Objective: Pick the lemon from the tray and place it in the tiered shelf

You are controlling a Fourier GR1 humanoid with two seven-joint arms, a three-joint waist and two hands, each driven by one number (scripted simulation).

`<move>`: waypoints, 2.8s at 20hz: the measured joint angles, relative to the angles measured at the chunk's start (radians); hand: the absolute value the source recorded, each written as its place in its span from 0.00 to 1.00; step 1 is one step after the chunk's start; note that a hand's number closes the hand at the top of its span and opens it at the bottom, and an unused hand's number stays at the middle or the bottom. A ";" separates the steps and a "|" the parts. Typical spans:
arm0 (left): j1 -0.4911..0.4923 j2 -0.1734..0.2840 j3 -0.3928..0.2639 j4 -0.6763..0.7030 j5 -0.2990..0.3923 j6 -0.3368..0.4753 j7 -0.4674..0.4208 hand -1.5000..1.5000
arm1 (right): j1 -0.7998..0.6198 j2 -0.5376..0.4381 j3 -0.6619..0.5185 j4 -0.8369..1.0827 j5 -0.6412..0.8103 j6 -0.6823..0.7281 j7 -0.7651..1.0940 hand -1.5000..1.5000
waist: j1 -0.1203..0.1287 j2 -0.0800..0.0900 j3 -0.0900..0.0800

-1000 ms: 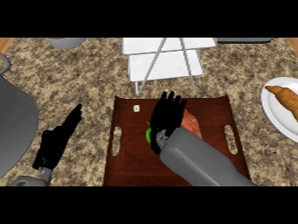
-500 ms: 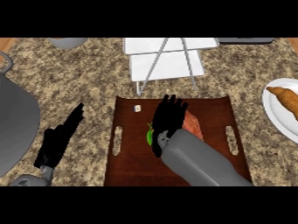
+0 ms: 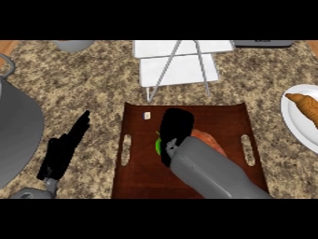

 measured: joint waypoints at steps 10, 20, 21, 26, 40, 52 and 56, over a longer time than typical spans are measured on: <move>0.003 0.000 0.028 0.002 -0.004 -0.017 0.004 0.50 | 0.011 -0.013 0.004 -0.044 0.114 -0.029 -0.006 1.00 | -0.014 0.001 0.002; 0.045 -0.007 0.047 -0.010 -0.019 -0.007 -0.025 0.50 | 0.241 -0.376 -0.145 -0.626 0.047 0.014 -0.133 1.00 | -0.051 -0.003 0.003; 0.041 -0.008 0.048 -0.016 -0.019 -0.007 -0.011 0.50 | 0.243 -0.400 -0.162 -0.680 0.052 0.026 -0.125 1.00 | -0.050 -0.002 0.003; 0.049 0.003 0.052 -0.047 -0.016 -0.022 0.015 0.50 | 0.223 -0.481 -0.283 -0.893 0.070 0.059 -0.105 1.00 | -0.041 0.000 0.001; 0.000 -0.048 0.049 0.002 -0.052 -0.036 -0.003 0.50 | -0.121 -0.435 -0.602 -0.768 0.077 0.123 -0.137 1.00 | -0.007 0.011 0.001; -0.002 -0.048 0.066 -0.004 -0.069 -0.064 -0.012 0.50 | -0.416 -0.365 -0.707 -0.139 0.160 0.019 -0.381 1.00 | 0.012 0.018 0.002; -0.020 -0.055 0.067 0.006 -0.076 -0.069 -0.005 0.50 | -0.492 -0.329 -0.717 0.063 0.178 -0.024 -0.476 1.00 | 0.021 0.022 0.002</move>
